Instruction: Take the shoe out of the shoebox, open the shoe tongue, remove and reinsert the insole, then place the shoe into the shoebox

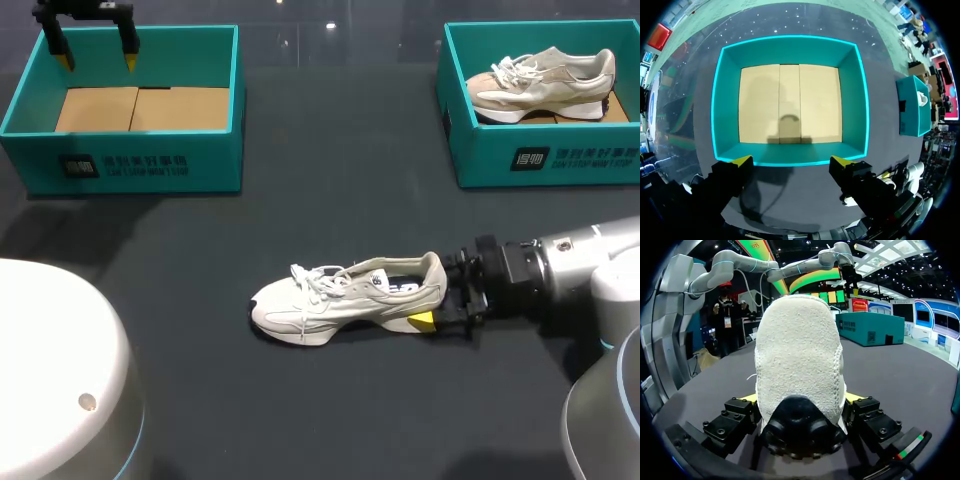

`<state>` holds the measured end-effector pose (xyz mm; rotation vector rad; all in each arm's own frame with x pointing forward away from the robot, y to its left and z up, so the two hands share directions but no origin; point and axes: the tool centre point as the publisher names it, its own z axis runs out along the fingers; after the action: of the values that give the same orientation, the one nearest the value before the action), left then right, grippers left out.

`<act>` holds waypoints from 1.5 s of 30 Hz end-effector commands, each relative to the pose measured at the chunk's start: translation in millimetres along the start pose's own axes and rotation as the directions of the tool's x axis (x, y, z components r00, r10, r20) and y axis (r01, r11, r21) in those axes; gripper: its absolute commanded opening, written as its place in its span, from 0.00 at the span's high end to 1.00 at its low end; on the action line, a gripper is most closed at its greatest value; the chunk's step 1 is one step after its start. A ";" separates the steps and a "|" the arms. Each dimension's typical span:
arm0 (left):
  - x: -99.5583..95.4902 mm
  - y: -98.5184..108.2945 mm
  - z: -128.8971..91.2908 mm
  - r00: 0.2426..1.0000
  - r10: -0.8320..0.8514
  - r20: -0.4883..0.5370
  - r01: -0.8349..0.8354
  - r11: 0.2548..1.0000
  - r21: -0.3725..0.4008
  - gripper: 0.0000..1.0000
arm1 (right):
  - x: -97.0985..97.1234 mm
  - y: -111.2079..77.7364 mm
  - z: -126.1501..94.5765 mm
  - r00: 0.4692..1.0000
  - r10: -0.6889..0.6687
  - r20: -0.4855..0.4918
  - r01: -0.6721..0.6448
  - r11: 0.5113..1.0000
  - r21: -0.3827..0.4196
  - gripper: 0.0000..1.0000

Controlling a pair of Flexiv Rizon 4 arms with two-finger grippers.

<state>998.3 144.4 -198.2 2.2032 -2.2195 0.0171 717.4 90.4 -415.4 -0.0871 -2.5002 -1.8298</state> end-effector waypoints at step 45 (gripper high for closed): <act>227.8 193.5 2.6 0.999 -0.001 0.055 0.001 1.000 -0.006 0.00 | -0.7 -0.7 0.2 1.000 0.000 0.001 0.000 1.000 0.002 1.00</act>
<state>802.7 -82.0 -196.4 2.2276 -2.2443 -0.0487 717.6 90.5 -415.6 -0.0875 -2.5003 -1.8303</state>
